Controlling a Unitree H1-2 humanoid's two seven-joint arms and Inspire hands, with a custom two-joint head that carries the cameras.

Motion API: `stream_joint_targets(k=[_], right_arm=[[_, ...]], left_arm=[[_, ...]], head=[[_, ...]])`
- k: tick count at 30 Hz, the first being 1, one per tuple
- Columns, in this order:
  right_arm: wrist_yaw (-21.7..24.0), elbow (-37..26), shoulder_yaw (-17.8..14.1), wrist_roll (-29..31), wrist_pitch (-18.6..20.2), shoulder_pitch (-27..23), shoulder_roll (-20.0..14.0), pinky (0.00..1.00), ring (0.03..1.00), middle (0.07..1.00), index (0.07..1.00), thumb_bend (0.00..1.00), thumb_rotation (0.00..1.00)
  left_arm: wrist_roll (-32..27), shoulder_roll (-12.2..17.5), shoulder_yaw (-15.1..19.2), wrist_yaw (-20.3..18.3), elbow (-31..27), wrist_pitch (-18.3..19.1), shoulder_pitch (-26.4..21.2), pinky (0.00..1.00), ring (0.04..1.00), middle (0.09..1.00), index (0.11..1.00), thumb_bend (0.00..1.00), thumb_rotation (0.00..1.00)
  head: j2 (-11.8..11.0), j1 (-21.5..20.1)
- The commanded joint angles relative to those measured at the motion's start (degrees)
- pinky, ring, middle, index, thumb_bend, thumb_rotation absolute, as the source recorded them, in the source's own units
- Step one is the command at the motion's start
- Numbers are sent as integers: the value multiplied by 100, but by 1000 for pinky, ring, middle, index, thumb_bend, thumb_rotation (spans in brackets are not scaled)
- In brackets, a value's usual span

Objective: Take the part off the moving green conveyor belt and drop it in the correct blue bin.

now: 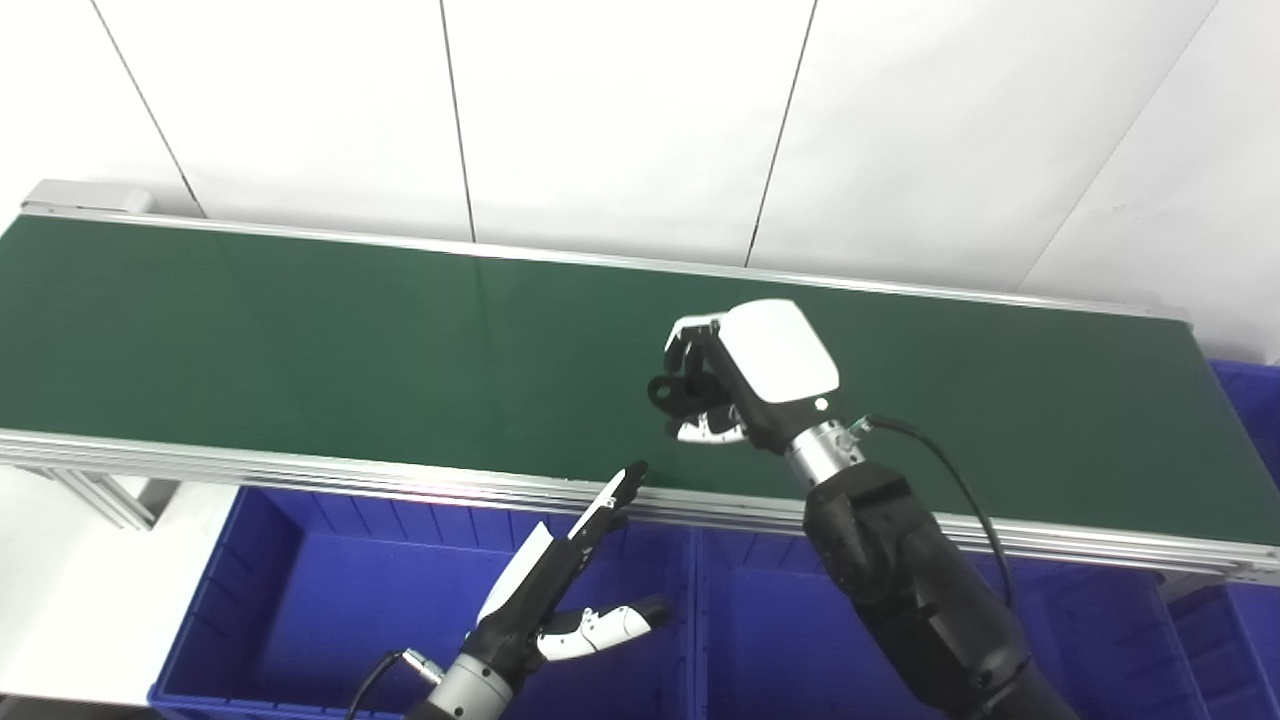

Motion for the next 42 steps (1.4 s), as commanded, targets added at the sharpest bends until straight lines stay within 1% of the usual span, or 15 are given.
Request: stream_joint_targets(k=[1,4,7,9,11,17,19,23,28,31,33,35,41,42], right_arm=[[-136,-339,-134,25,-286,-88,-35,211,268,472,485,521,0],[-87,-518,-209,39,-313,8,-75,212,266,472,485,521,0],[-12,-745,-293,75,-352,145,-135,218,271,472,484,520,0],[67,-888,-351,132,-355,243,-176,233,291,423,514,513,0],[111,-1028,-406,135,-354,355,-225,244,307,413,523,513,0],[233,-1376,-580,221,-362,669,-343,214,277,398,518,513,0],[258,-1478,-640,245,-369,776,-382,222,281,396,517,513,0],[244,-1667,-749,277,-426,1015,-468,251,308,407,520,513,0],[154,-1862,-945,409,-588,1374,-590,220,268,393,511,511,0],[208,-1988,-1064,465,-639,1568,-636,227,280,396,513,511,0],[175,-2029,-1130,490,-699,1701,-648,227,284,398,514,512,0],[134,-2060,-1188,493,-774,1819,-655,207,269,393,512,512,0],[187,-2203,-1345,535,-762,2237,-640,195,258,391,512,512,0],[176,-2204,-1363,553,-783,2306,-639,196,259,391,513,512,0]], left_arm=[[-50,20,-18,-4,-162,-68,-80,953,998,1000,1000,544,669],[-25,19,-20,1,-202,1,-68,951,997,1000,1000,543,668],[-45,21,-26,3,-210,-13,-69,954,998,1000,1000,542,668],[-41,25,-26,12,-195,-41,-76,955,996,1000,1000,535,665],[-64,24,-20,16,-177,-64,-79,956,996,1000,1000,537,662],[-71,32,-20,2,-222,-22,-71,956,997,1000,1000,539,666],[-51,36,-21,6,-243,-3,-64,956,998,1000,1000,547,676],[-94,30,-16,-8,-292,46,-42,955,998,1000,1000,558,681],[-125,53,-12,-22,-292,-1,-56,968,1000,1000,1000,544,674],[-149,59,-8,-20,-294,2,-64,970,1000,1000,1000,549,672],[-148,66,-11,-11,-294,-13,-73,965,1000,1000,1000,552,676],[-152,66,-8,-5,-318,-2,-71,963,1000,1000,1000,549,672],[-196,88,-5,-29,-373,28,-97,974,1000,1000,1000,545,672],[-209,92,-2,-33,-392,42,-99,975,1000,1000,1000,546,672]], head=[[21,-4],[26,-2],[43,0],[38,-3],[42,-1],[64,-9],[76,-19],[113,-28],[152,-60],[175,-68],[182,-65],[231,-76],[292,-122],[341,-156]])
